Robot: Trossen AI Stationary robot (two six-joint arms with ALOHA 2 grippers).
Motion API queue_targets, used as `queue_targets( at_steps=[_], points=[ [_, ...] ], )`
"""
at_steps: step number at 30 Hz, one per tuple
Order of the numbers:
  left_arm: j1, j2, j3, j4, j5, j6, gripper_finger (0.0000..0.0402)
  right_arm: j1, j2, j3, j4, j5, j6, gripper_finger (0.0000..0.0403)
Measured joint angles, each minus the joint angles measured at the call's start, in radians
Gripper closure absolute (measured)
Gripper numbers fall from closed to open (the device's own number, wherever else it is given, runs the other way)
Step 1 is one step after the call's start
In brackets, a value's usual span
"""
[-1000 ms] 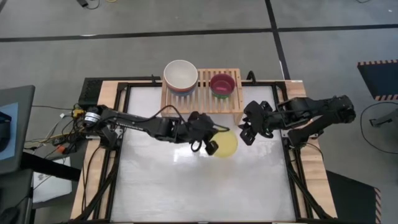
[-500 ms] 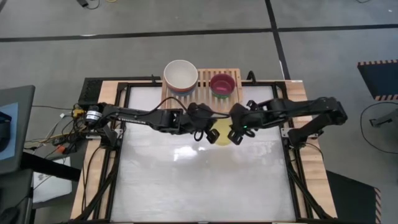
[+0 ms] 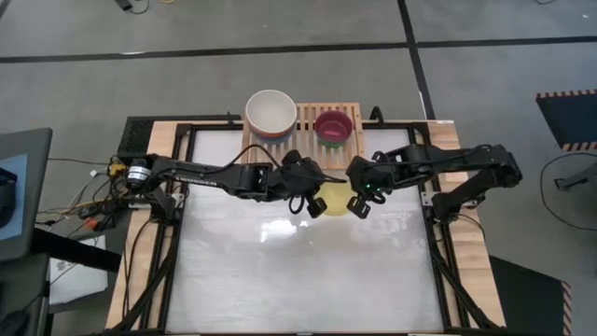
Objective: Place and stack bowls onto a shelf
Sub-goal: Stack the yellow bowl on the red bowl on the shelf
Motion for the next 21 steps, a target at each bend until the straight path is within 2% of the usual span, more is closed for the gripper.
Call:
queue_targets(
  at_steps=[6,9,16,21],
  points=[
    [-0.006,-0.009,0.0,0.036,0.018,0.031,0.0397,0.001,-0.012,0.0,-0.02,-0.002,0.007,0.0384],
    [-0.006,-0.009,0.0,0.055,0.027,0.009,0.0382,-0.001,-0.03,-0.001,-0.027,-0.001,0.008,0.0385],
    [-0.003,-0.032,0.001,0.048,0.029,-0.067,0.0301,-0.079,-0.105,0.0,-0.04,0.006,0.003,0.0386],
    [0.007,-0.085,0.002,-0.008,-0.016,-0.09,0.0254,-0.23,-0.17,0.0,0.015,0.012,-0.05,0.0386]
  ],
)
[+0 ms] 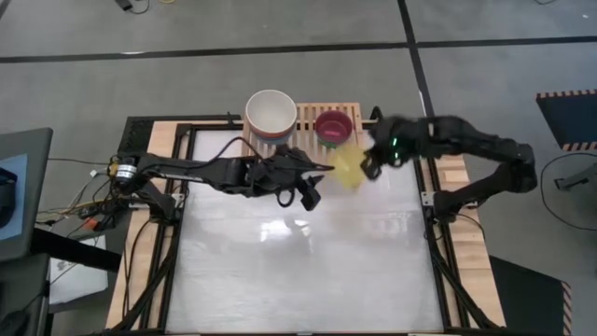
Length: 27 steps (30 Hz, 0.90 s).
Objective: Place and stack bowls onto a shelf
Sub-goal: Stack the yellow bowl on the red bowl on the shelf
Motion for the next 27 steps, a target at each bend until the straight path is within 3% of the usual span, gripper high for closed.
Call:
queue_targets(
  at_steps=[4,9,14,20,27],
  points=[
    [-0.001,-0.062,0.0,-0.096,-0.07,-0.019,0.0241,-0.171,-0.019,0.0,0.116,-0.013,-0.07,0.0386],
    [-0.001,-0.134,0.0,-0.22,-0.143,-0.098,0.0239,-0.389,0.03,0.0,0.264,-0.116,-0.16,0.0386],
    [-0.008,-0.17,0.0,-0.314,-0.191,-0.138,0.0239,-0.517,0.118,0.0,0.295,-0.22,-0.19,0.0386],
    [-0.04,-0.173,0.0,-0.359,-0.246,-0.149,0.0239,-0.562,0.171,0.0,0.285,-0.314,-0.202,0.0375],
    [-0.048,-0.173,-0.001,-0.366,-0.276,-0.149,0.0239,-0.561,0.178,0.0,0.319,-0.325,-0.191,0.0302]
  ],
)
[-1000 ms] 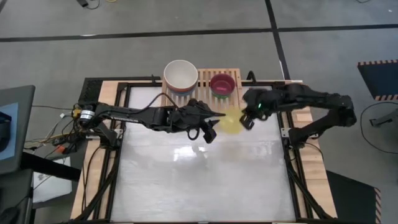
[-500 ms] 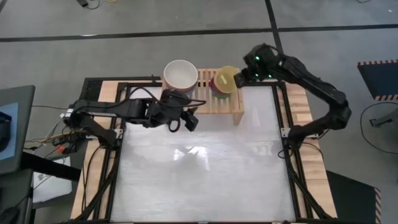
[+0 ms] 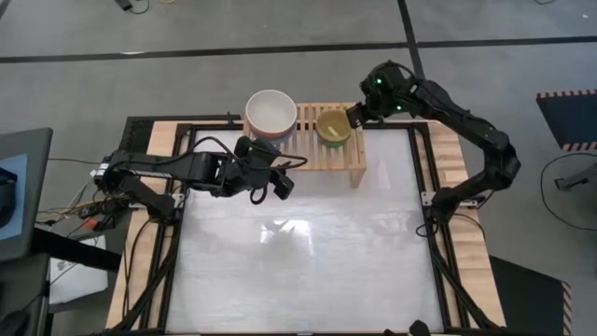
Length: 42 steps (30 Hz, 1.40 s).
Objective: Place and stack bowls onto a shelf
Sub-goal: Stack the yellow bowl on the red bowl on the shelf, then return to Home Position
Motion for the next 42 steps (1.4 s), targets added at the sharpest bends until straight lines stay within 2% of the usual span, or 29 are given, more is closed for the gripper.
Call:
queue_targets(
  at_steps=[8,12,14,17,20,24,26,28,30,34,39,42],
  points=[
    [-0.011,-0.043,-0.001,-0.033,-0.034,-0.008,0.0239,0.015,-0.061,0.002,0.007,0.006,0.009,0.0205],
    [-0.062,-0.134,-0.042,-0.046,-0.136,-0.008,0.0249,0.094,-0.141,-0.001,0.02,0.012,-0.018,0.0191],
    [-0.103,-0.197,-0.111,0.036,-0.179,-0.004,0.0258,0.16,-0.199,-0.038,0.078,0.009,-0.077,0.0192],
    [-0.161,-0.301,-0.266,0.262,-0.178,0.083,0.0274,0.265,-0.313,-0.155,0.236,-0.028,-0.122,0.0201],
    [-0.187,-0.396,-0.465,0.522,-0.106,0.174,0.0291,0.353,-0.434,-0.331,0.467,-0.107,-0.095,0.0212],
    [-0.173,-0.451,-0.722,0.889,0.134,0.23,0.0315,0.446,-0.568,-0.565,0.747,-0.182,-0.031,0.0229],
    [-0.155,-0.449,-0.805,1.07,0.254,0.239,0.033,0.481,-0.612,-0.641,0.804,-0.179,-0.007,0.0239],
    [-0.14,-0.432,-0.846,1.18,0.313,0.243,0.0344,0.505,-0.635,-0.692,0.801,-0.163,0.005,0.0249],
    [-0.128,-0.422,-0.853,1.162,0.34,0.295,0.0357,0.517,-0.64,-0.717,0.744,-0.152,0.002,0.026],
    [-0.112,-0.452,-0.846,1.099,0.348,0.501,0.038,0.511,-0.66,-0.718,0.648,-0.148,-0.006,0.0296],
    [-0.1,-0.594,-0.844,1.072,0.375,0.647,0.0399,0.49,-0.767,-0.716,0.664,-0.145,-0.16,0.0376],
    [-0.1,-0.705,-0.87,0.985,0.367,0.691,0.0401,0.473,-0.829,-0.716,0.641,-0.145,-0.272,0.0385]
  ],
)
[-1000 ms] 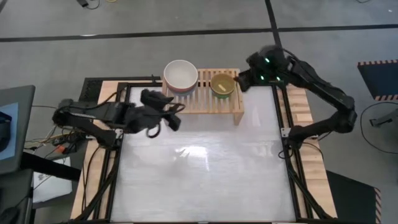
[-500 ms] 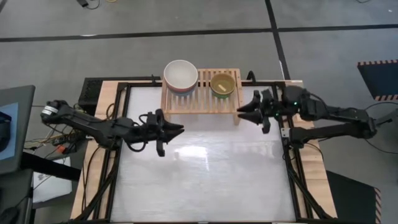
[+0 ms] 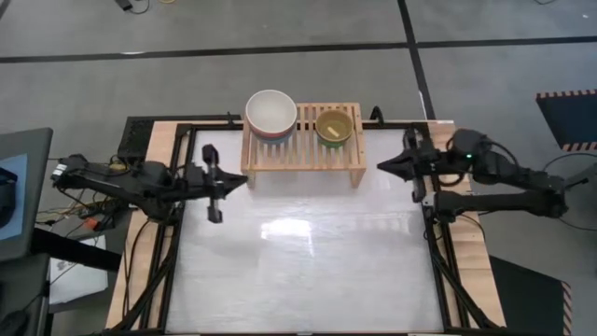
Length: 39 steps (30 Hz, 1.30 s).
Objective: Place and stack bowls onto a shelf
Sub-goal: Return to Home Position
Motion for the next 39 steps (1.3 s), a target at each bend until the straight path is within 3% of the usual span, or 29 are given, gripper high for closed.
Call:
queue_targets(
  at_steps=[3,7,10,15,19,24,29,39],
  points=[
    [0.0,-0.084,-0.097,0.01,-0.001,-0.024,0.0401,-0.003,-0.049,0.0,-0.044,0.001,-0.086,0.038],
    [0.0,-0.118,-0.278,0.158,-0.004,-0.093,0.0401,0.001,-0.084,-0.004,-0.126,0.0,-0.154,0.0386],
    [0.0,-0.134,-0.357,0.167,0.002,-0.11,0.0401,0.0,-0.121,-0.072,-0.066,0.0,-0.159,0.0386],
    [-0.005,-0.211,-0.402,0.158,0.012,-0.088,0.0401,0.001,-0.24,-0.262,0.093,-0.003,-0.159,0.0386],
    [-0.004,-0.351,-0.434,0.055,0.054,-0.028,0.0401,0.0,-0.348,-0.391,0.131,-0.012,-0.063,0.0386],
    [0.021,-0.511,-0.525,0.027,0.1,-0.045,0.0401,0.0,-0.481,-0.482,0.181,-0.037,-0.003,0.0386],
    [0.023,-0.638,-0.597,0.02,0.067,-0.032,0.0401,0.0,-0.604,-0.545,0.185,-0.049,0.005,0.0383],
    [0.023,-0.767,-0.708,0.004,0.053,-0.053,0.0401,-0.001,-0.59,-0.681,0.295,-0.053,0.105,0.0385]
  ],
)
